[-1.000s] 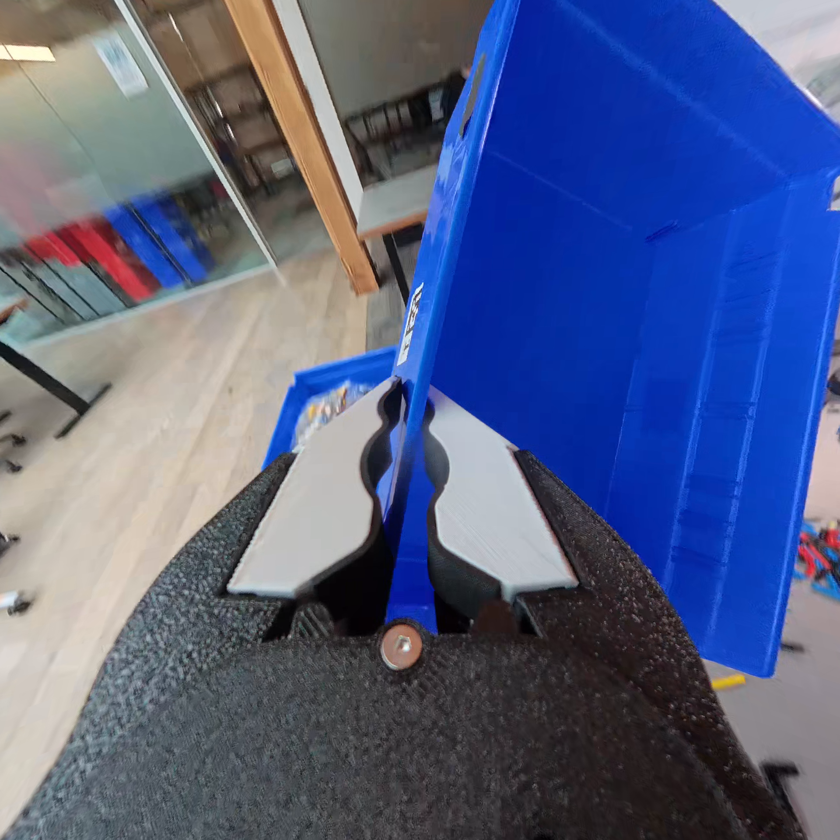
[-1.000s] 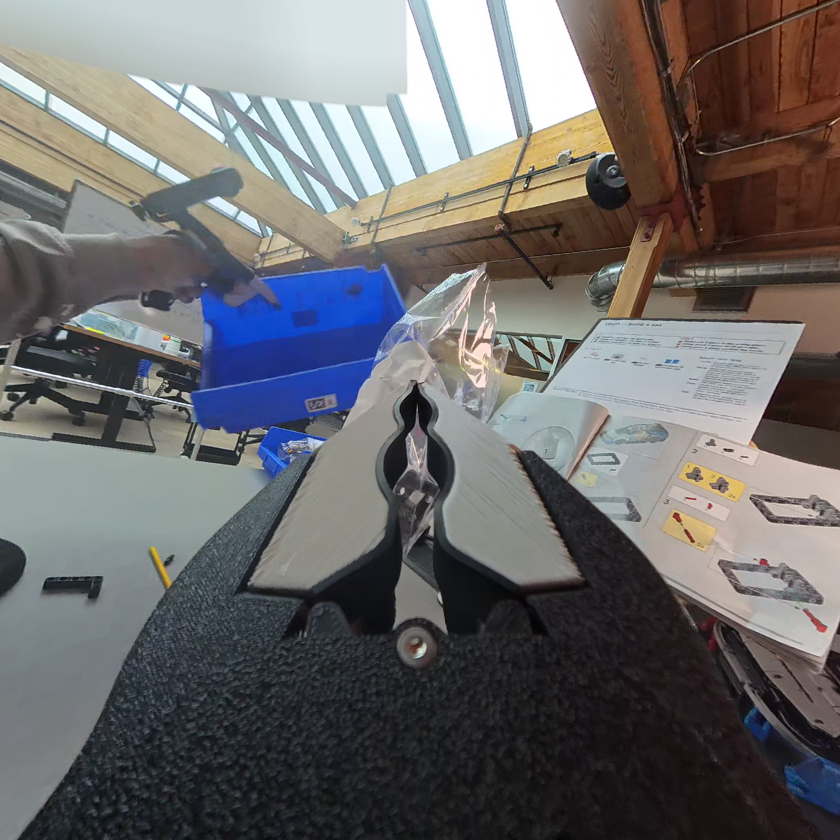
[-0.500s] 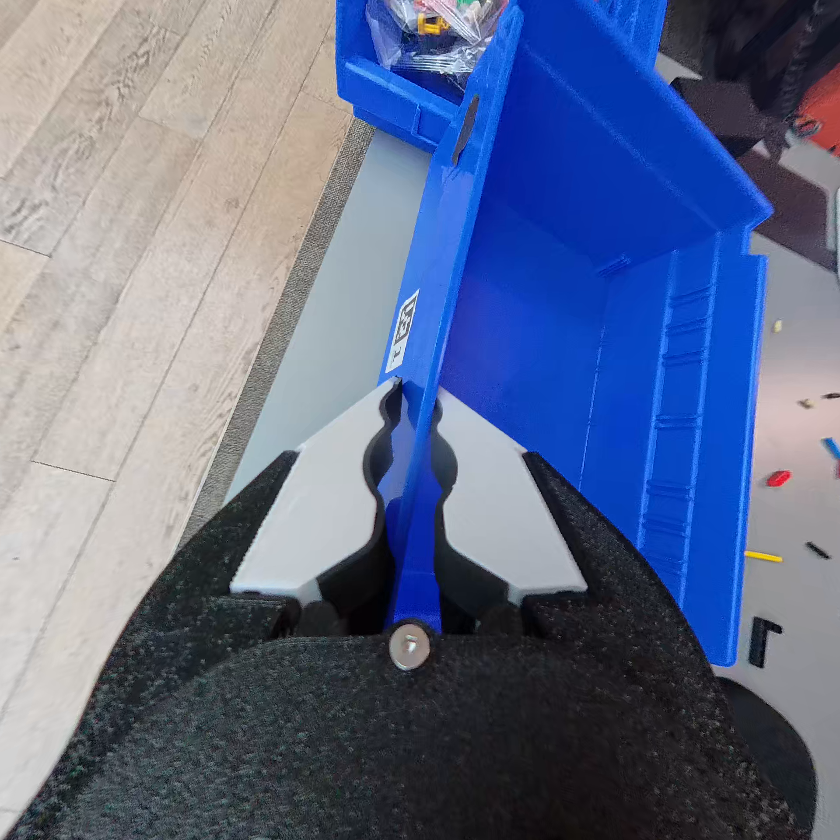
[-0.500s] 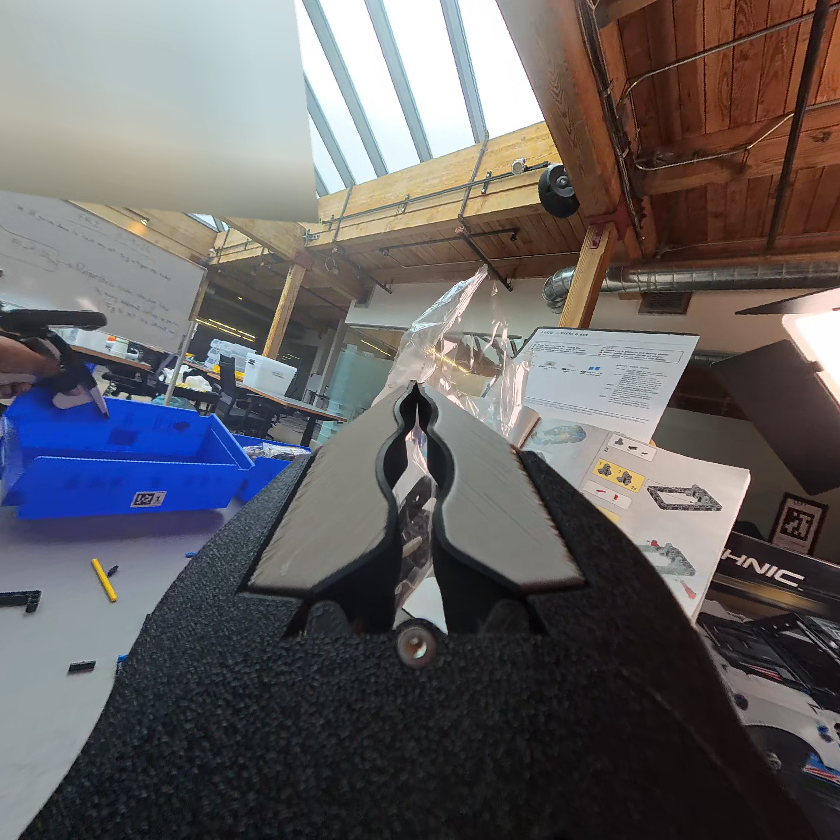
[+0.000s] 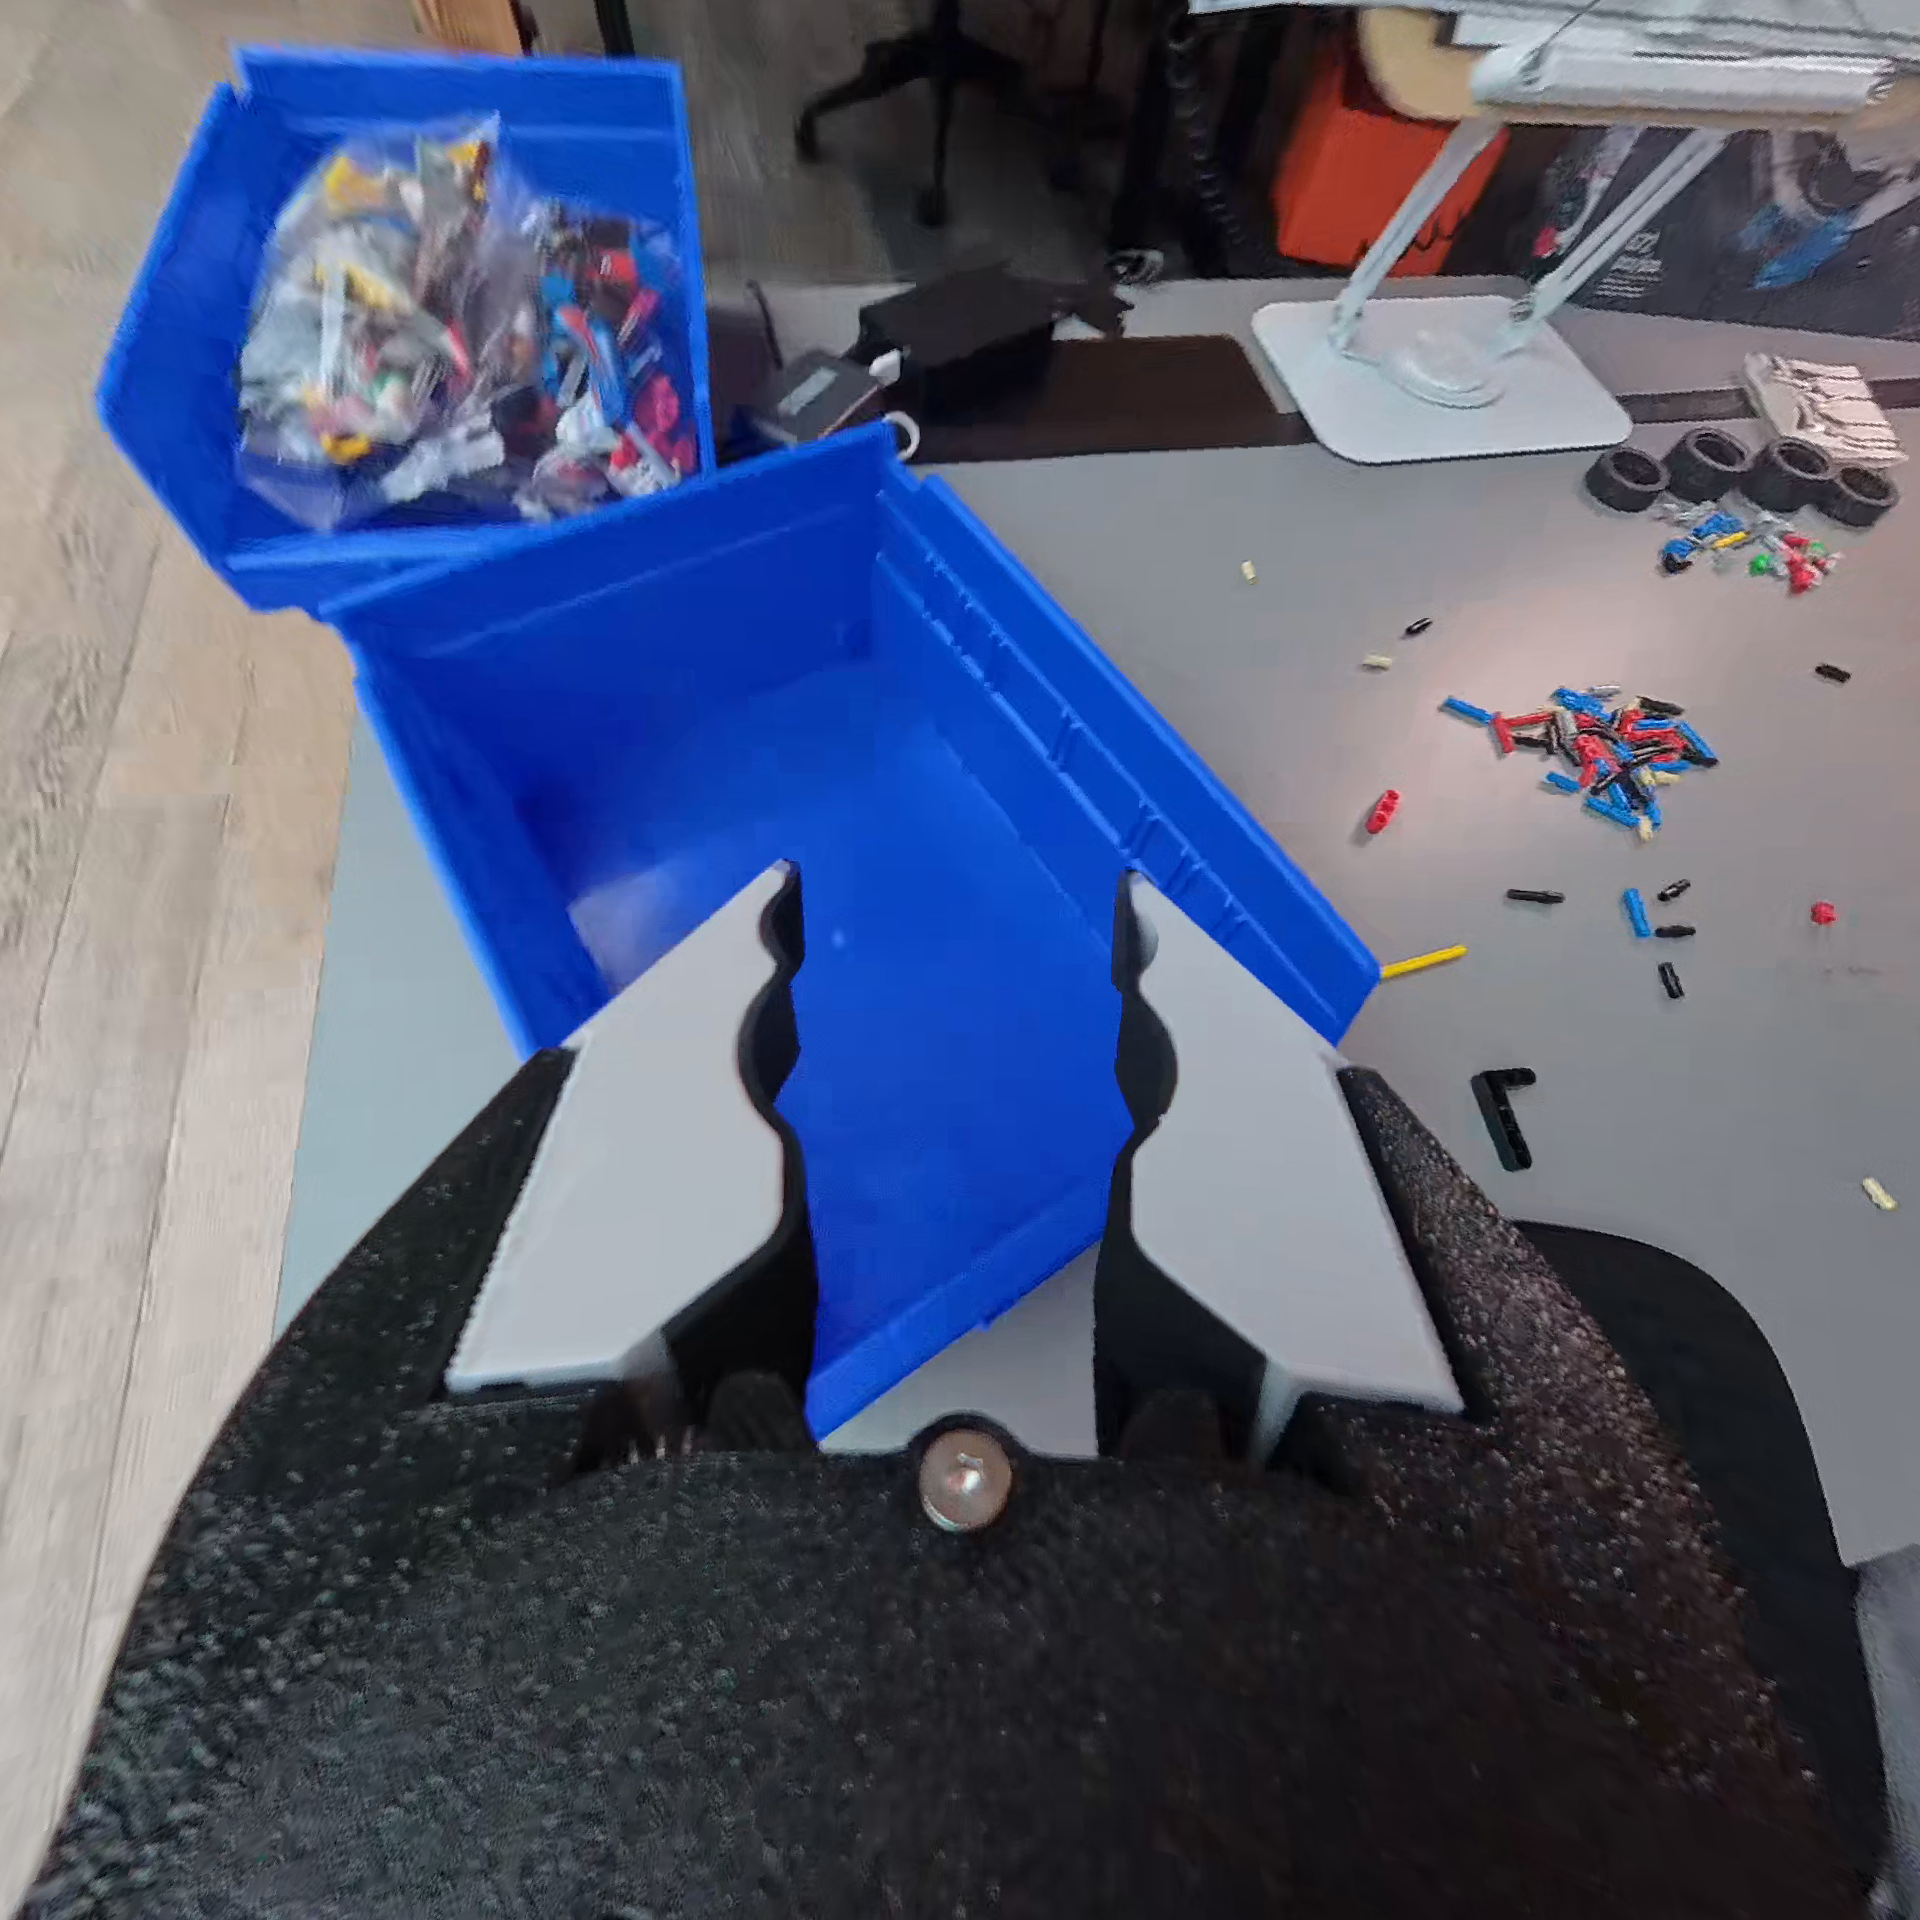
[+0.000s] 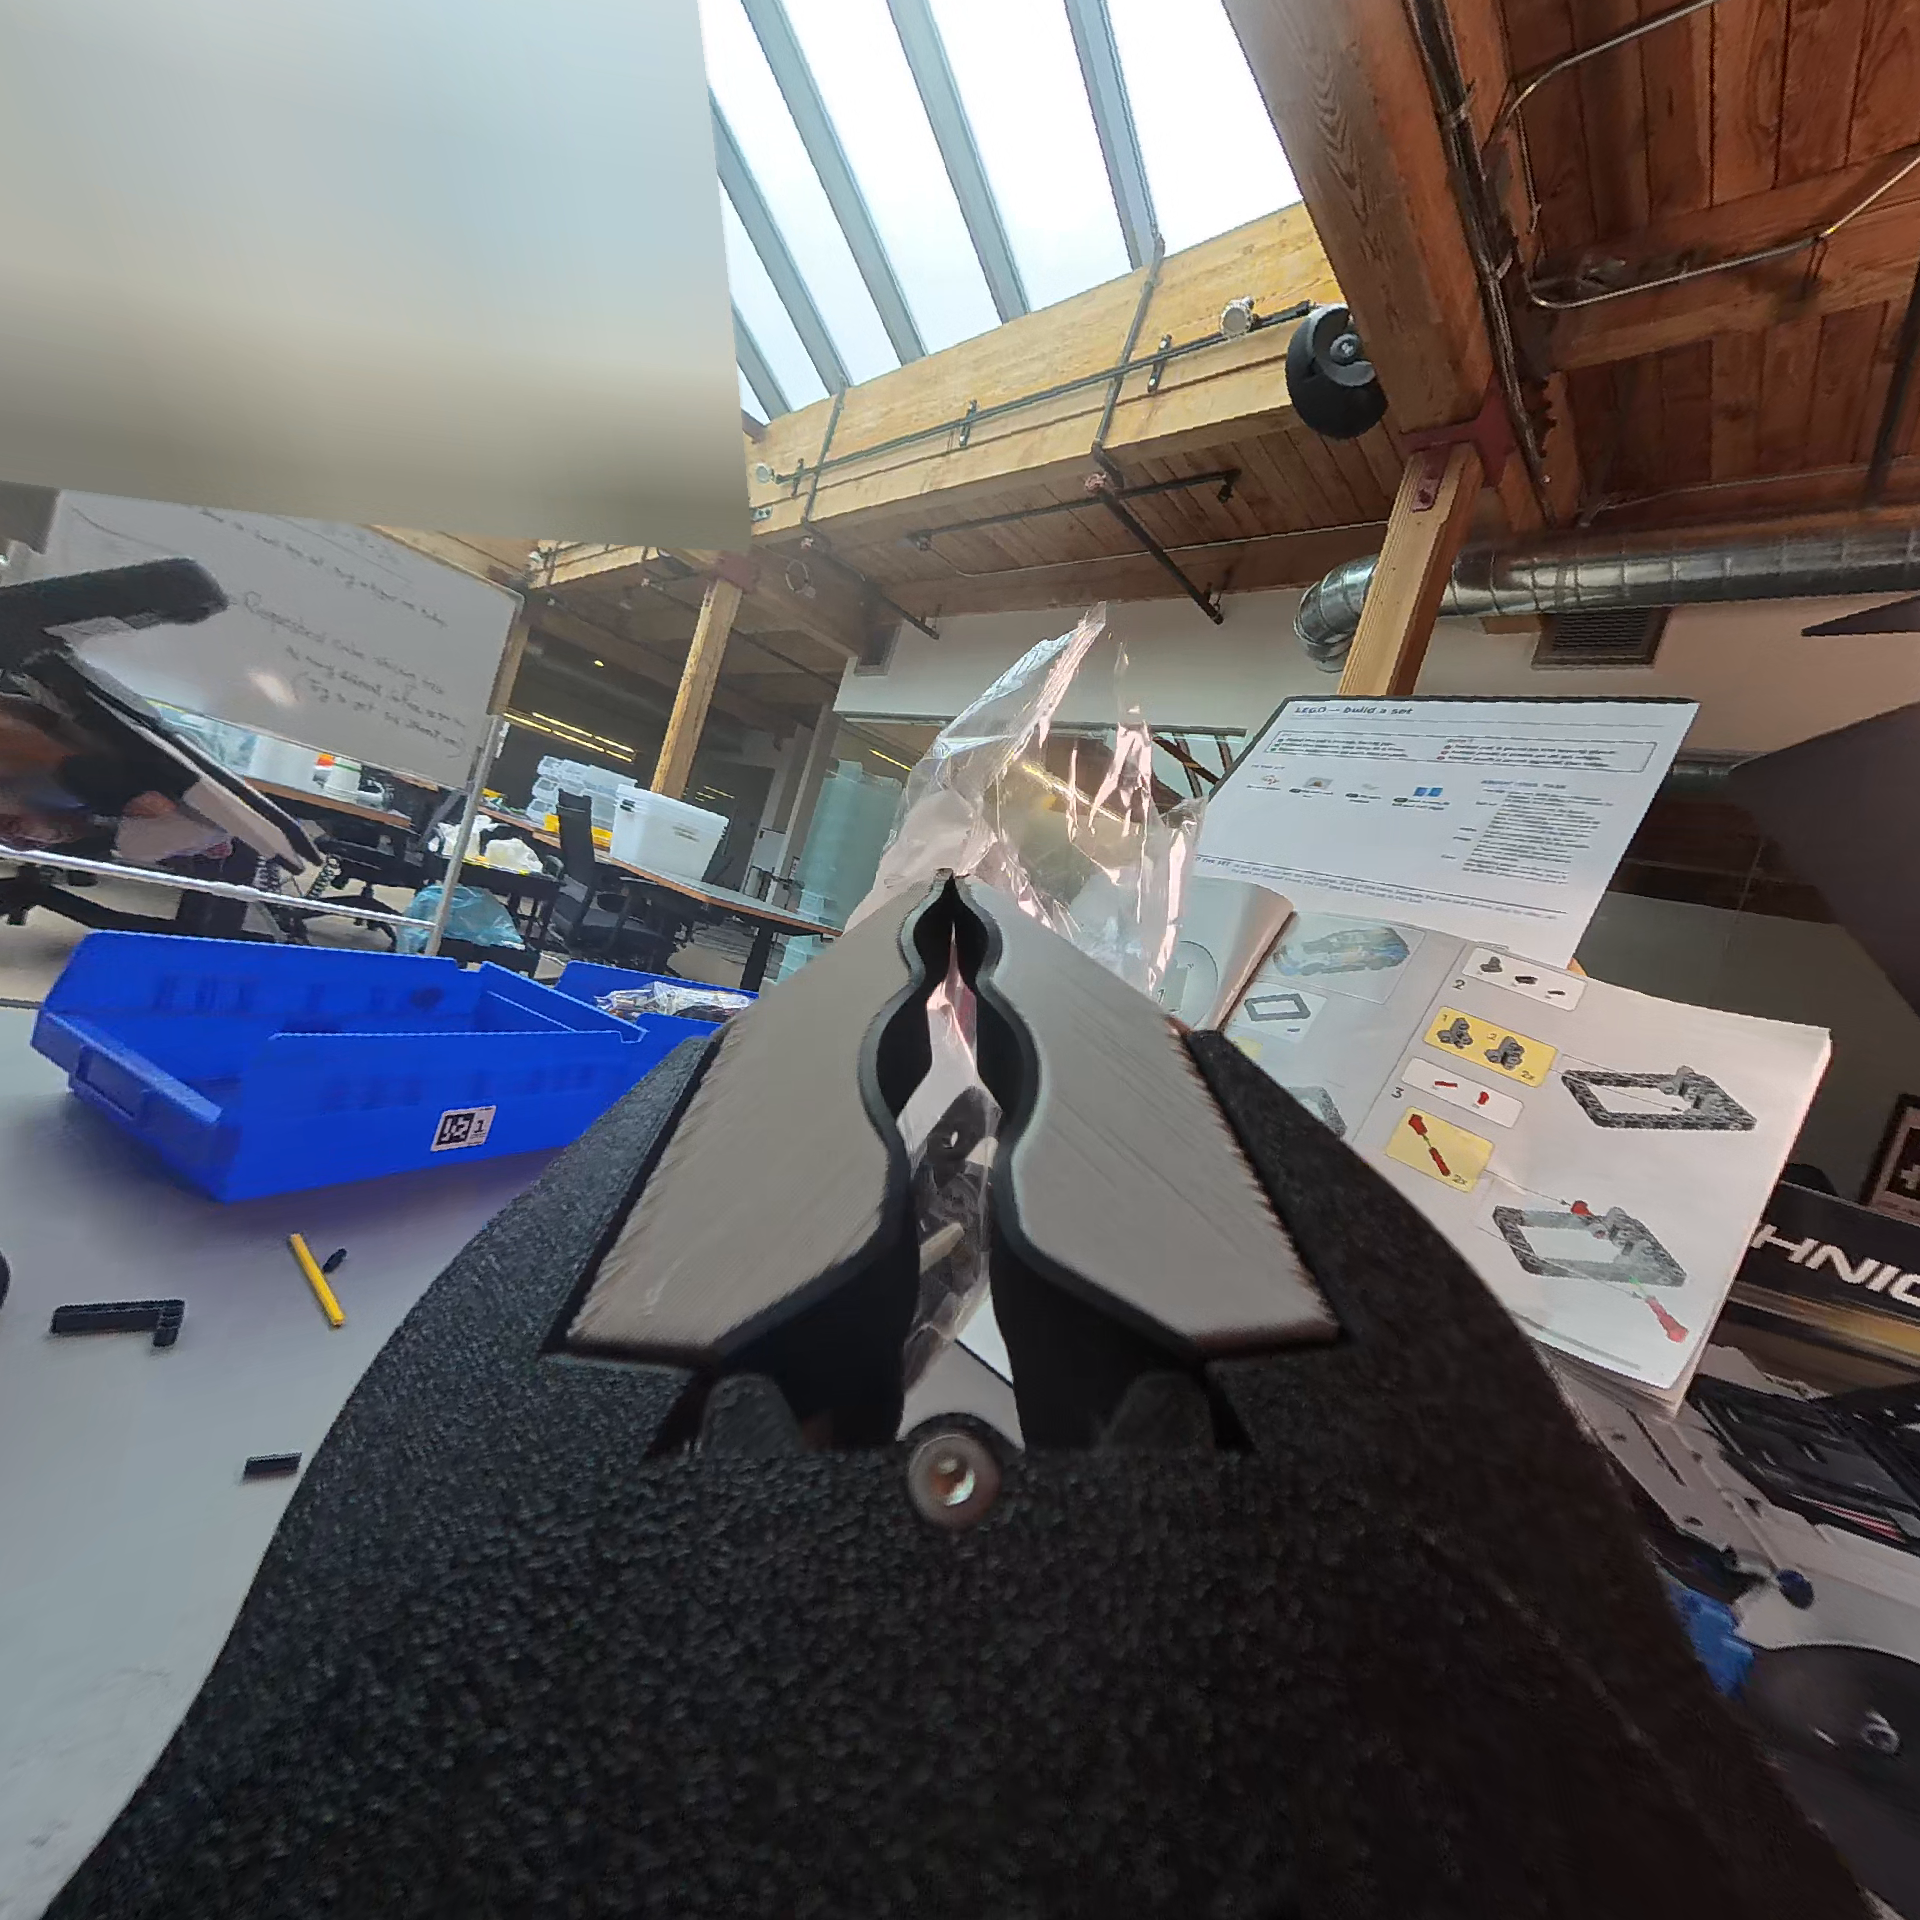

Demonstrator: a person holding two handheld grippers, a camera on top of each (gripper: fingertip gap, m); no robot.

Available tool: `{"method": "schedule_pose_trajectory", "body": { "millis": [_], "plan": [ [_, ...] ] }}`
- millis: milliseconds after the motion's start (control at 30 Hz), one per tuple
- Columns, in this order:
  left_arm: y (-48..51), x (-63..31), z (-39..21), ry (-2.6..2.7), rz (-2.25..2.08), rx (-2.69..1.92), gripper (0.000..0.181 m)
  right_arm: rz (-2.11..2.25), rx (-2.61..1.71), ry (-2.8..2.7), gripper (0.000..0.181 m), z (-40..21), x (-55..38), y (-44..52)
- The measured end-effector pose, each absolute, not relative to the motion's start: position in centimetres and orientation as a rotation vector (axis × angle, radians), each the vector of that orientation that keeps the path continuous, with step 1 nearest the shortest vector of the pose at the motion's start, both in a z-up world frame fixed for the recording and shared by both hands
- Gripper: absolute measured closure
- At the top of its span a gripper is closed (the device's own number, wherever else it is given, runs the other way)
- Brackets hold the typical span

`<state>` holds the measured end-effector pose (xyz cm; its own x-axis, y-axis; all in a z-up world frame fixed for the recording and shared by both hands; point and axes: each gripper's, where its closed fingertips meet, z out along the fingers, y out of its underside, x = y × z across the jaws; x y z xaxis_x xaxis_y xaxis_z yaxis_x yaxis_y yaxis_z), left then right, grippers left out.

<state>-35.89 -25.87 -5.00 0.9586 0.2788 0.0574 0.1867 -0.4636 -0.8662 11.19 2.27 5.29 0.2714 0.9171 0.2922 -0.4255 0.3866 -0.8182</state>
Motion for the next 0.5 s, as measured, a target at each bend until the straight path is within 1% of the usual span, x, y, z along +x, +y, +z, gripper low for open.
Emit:
{"method": "schedule_pose_trajectory", "body": {
  "millis": [100, 133, 167, 200, 300, 433, 500],
  "plan": [
    [-22.5, -32.5, -2.6, -0.146, 0.177, -1.896, 0.102, 1.014, -0.692, -0.877, 0.181, 5.1, 11.1, 2.1],
    [-21.5, -31.8, -2.1, -0.121, 0.178, -1.860, 0.099, 1.016, -0.695, -0.882, 0.181, 5.0, 11.1, 2.0],
    [-20.6, -31.1, -1.9, -0.112, 0.169, -1.832, 0.101, 1.021, -0.697, -0.886, 0.181, 5.0, 11.1, 1.9],
    [-19.7, -30.2, -1.7, -0.093, 0.138, -1.805, 0.108, 1.028, -0.696, -0.892, 0.181, 5.0, 11.2, 1.7],
    [-17.4, -25.5, -1.8, -0.003, -0.089, -1.741, 0.158, 1.042, -0.695, -0.920, 0.181, 4.7, 11.2, 1.1],
    [-15.5, -20.9, -5.9, 0.124, -0.152, -1.908, 0.177, 1.081, -0.700, -0.950, 0.181, 4.1, 11.0, 0.3],
    [-15.2, -19.1, -8.8, 0.221, -0.104, -2.031, 0.180, 1.092, -0.706, -0.965, 0.181, 3.6, 10.8, 0.2]
  ]
}}
